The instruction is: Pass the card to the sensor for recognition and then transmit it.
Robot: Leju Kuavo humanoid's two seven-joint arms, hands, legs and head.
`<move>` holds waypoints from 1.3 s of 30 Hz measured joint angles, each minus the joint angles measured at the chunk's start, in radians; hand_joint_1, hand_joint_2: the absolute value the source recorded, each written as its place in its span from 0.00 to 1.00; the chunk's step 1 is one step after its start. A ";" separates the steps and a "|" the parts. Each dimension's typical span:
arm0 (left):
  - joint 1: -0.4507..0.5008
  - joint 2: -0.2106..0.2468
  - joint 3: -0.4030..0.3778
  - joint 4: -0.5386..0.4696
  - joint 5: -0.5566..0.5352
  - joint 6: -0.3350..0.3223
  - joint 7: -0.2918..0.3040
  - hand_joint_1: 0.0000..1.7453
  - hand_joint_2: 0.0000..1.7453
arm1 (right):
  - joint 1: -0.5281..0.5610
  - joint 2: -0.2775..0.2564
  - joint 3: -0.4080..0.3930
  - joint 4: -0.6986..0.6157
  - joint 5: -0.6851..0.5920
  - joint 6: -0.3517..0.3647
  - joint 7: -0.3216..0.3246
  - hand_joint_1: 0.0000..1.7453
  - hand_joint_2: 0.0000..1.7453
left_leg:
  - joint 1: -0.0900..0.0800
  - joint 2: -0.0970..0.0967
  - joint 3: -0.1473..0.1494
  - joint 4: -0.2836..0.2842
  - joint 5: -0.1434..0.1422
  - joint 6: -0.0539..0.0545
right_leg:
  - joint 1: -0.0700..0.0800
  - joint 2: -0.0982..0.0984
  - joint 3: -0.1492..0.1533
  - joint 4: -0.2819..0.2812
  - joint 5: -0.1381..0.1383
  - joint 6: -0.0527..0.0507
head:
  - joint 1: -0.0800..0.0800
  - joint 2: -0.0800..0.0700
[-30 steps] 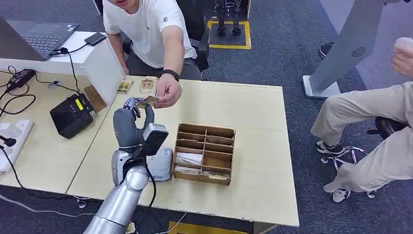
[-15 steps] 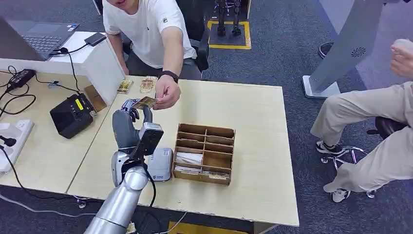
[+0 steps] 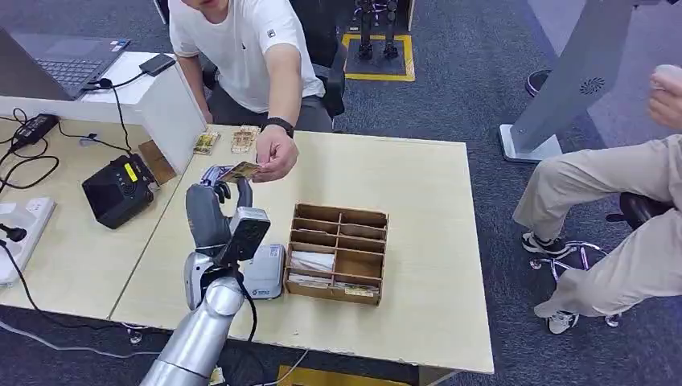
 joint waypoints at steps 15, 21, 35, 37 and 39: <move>0.007 -0.014 0.017 -0.006 -0.016 0.000 -0.014 1.00 1.00 | 0.000 0.000 0.000 -0.001 0.000 0.000 0.003 0.00 1.00 | 0.000 0.000 0.000 0.000 0.000 0.000 | 0.000 0.000 0.000 0.000 0.000 0.000 | 0.000 0.000; 0.012 -0.017 0.033 -0.014 -0.048 0.000 -0.054 1.00 1.00 | 0.000 0.000 0.000 -0.001 0.003 0.000 0.001 0.00 1.00 | 0.000 0.000 -0.001 0.000 0.000 0.000 | 0.000 0.000 -0.001 0.000 0.000 0.000 | 0.000 0.000; 0.013 -0.049 0.084 -0.021 -0.080 0.004 -0.078 1.00 1.00 | 0.000 0.000 0.000 -0.001 0.006 0.000 0.000 0.00 1.00 | 0.000 0.000 -0.001 0.000 0.000 0.000 | 0.000 0.000 -0.001 0.000 0.000 0.000 | 0.000 0.000; 0.013 -0.050 0.088 -0.023 -0.095 0.004 -0.085 1.00 1.00 | 0.000 0.000 0.000 -0.001 0.008 0.000 0.001 0.00 1.00 | 0.000 0.000 -0.001 0.000 0.000 0.000 | 0.000 0.000 -0.001 0.000 0.000 0.000 | 0.000 0.000; 0.013 -0.057 0.097 -0.023 -0.098 0.003 -0.085 1.00 1.00 | 0.000 0.000 0.000 -0.001 0.008 0.000 0.002 0.00 1.00 | 0.000 0.000 -0.001 0.000 0.000 0.000 | 0.000 0.000 -0.001 0.000 0.000 0.000 | 0.000 0.000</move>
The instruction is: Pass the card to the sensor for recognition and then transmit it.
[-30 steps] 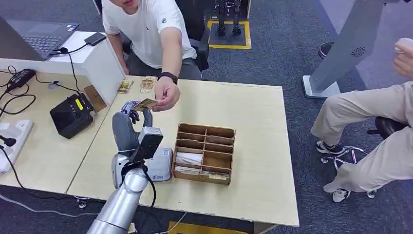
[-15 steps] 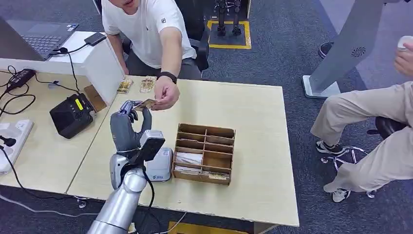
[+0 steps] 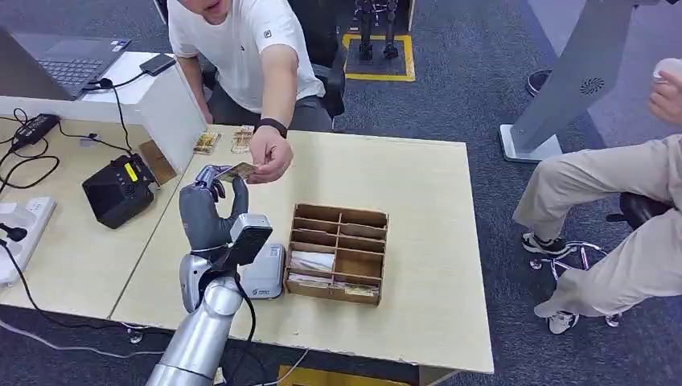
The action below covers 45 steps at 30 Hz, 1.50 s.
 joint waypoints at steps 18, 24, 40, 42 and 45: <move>0.000 -0.001 0.001 0.000 0.037 0.001 0.029 1.00 1.00 | 0.000 0.000 0.000 0.000 0.012 0.000 0.009 0.00 1.00 | 0.000 0.000 0.000 0.000 0.000 0.000 | 0.000 0.000 0.000 0.000 0.000 0.000 | 0.000 0.000; 0.001 -0.001 0.001 0.000 0.043 0.001 0.022 1.00 1.00 | 0.000 0.000 0.000 0.000 0.010 0.000 0.009 0.00 1.00 | 0.000 0.000 0.000 0.000 0.000 0.000 | 0.000 0.000 0.000 0.000 0.000 0.000 | 0.000 0.000; 0.005 -0.010 0.010 0.000 0.044 0.001 -0.019 1.00 1.00 | 0.000 0.000 0.000 0.000 0.008 0.000 0.009 0.00 1.00 | 0.000 0.000 0.000 0.000 0.000 0.000 | 0.000 0.000 0.000 0.000 0.000 0.000 | 0.000 0.000; 0.006 -0.010 0.010 0.000 0.033 0.001 -0.024 1.00 1.00 | 0.000 0.000 0.000 0.000 0.008 0.000 0.008 0.00 1.00 | 0.000 0.000 0.000 0.000 0.000 0.000 | 0.000 0.000 0.000 0.000 0.000 0.000 | 0.000 0.000; 0.011 -0.014 0.014 -0.005 0.029 0.001 -0.033 1.00 1.00 | 0.000 0.000 0.000 0.000 0.008 0.000 0.007 0.00 1.00 | 0.000 0.000 -0.001 0.000 0.000 0.000 | 0.000 0.000 0.000 0.000 0.000 0.000 | 0.000 0.000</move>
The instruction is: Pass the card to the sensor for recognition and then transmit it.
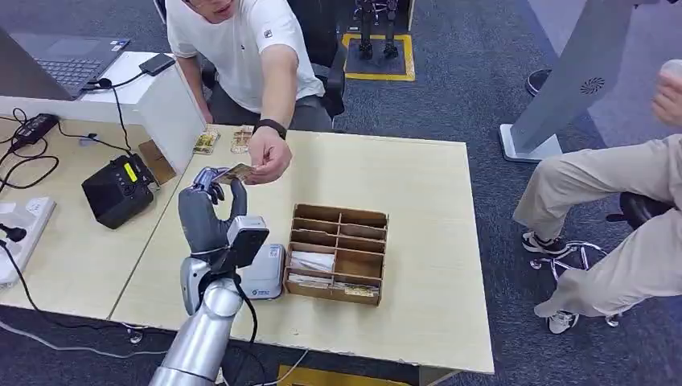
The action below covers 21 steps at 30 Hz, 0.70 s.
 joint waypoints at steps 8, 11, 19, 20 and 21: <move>0.004 -0.003 0.005 -0.004 -0.007 0.000 -0.003 1.00 1.00 | 0.000 0.000 0.000 0.000 0.000 0.000 0.000 0.00 1.00 | 0.000 0.000 0.000 0.000 0.000 0.000 | 0.000 0.000 0.000 0.000 0.000 0.000 | 0.000 0.000; 0.004 -0.005 0.005 -0.003 0.029 -0.003 0.011 1.00 1.00 | 0.000 0.000 0.000 0.000 -0.011 0.000 0.001 0.00 1.00 | 0.000 0.000 0.000 0.000 0.000 0.000 | 0.000 0.000 0.000 0.000 0.000 0.000 | 0.000 0.000; 0.004 -0.005 0.005 -0.003 0.098 -0.001 0.021 1.00 1.00 | 0.000 0.000 0.000 0.000 -0.013 0.000 0.002 0.00 1.00 | 0.000 0.000 0.000 0.000 0.000 0.000 | 0.000 0.000 0.000 0.000 0.000 0.000 | 0.000 0.000; 0.004 -0.005 0.005 -0.003 0.098 -0.001 0.020 1.00 1.00 | 0.000 0.000 0.000 0.000 -0.013 0.000 0.002 0.00 1.00 | 0.000 0.000 0.000 0.000 0.000 0.000 | 0.000 0.000 0.000 0.000 0.000 0.000 | 0.000 0.000; 0.004 -0.005 0.005 -0.003 0.101 0.000 0.019 1.00 1.00 | 0.000 0.000 0.000 0.000 -0.012 0.000 0.002 0.00 1.00 | 0.000 0.000 0.000 0.000 0.000 0.000 | 0.000 0.000 0.000 0.000 0.000 0.000 | 0.000 0.000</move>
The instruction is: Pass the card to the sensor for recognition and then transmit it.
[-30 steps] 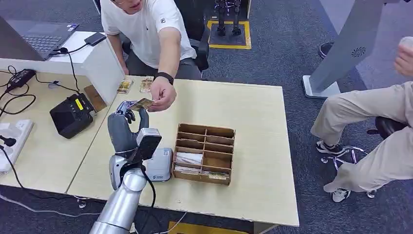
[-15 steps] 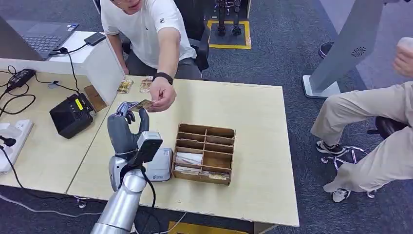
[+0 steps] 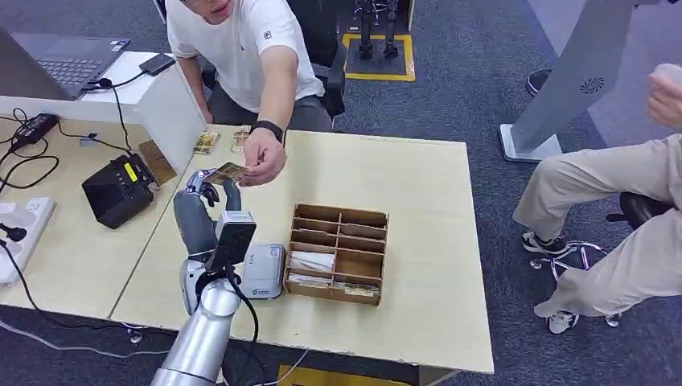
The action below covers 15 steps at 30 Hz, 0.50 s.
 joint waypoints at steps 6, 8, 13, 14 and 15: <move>0.000 0.000 0.000 0.000 0.006 0.000 -0.003 1.00 1.00 | 0.000 0.000 0.000 0.000 0.000 0.000 0.000 0.00 1.00 | 0.000 0.000 0.000 0.000 0.000 0.000 | 0.000 0.000 0.000 0.000 0.000 0.000 | 0.000 0.000; 0.000 0.000 0.000 0.000 0.008 0.000 -0.003 1.00 1.00 | 0.000 0.000 0.000 0.000 0.000 0.000 0.000 0.00 1.00 | 0.000 0.000 0.000 0.000 0.000 0.000 | 0.000 0.000 0.000 0.000 0.000 0.000 | 0.000 0.000; 0.003 0.000 0.007 0.000 0.019 0.000 -0.015 1.00 1.00 | 0.000 0.000 0.000 0.008 0.040 0.000 -0.017 0.00 1.00 | 0.000 0.000 0.000 0.000 0.000 0.000 | 0.000 0.000 0.000 0.000 0.000 0.000 | 0.000 0.000; 0.004 0.000 0.009 0.000 0.023 0.000 -0.018 1.00 1.00 | 0.000 0.000 0.000 0.008 0.043 0.000 -0.021 0.00 1.00 | 0.000 0.000 0.000 0.000 0.000 0.000 | 0.000 0.000 0.000 0.000 0.000 0.000 | 0.000 0.000; 0.006 0.000 0.011 0.000 0.026 0.000 -0.019 1.00 1.00 | 0.000 0.000 0.000 0.008 0.043 0.000 -0.022 0.00 1.00 | 0.000 0.000 0.000 0.000 0.000 0.000 | 0.000 0.000 0.000 0.000 0.000 0.000 | 0.000 0.000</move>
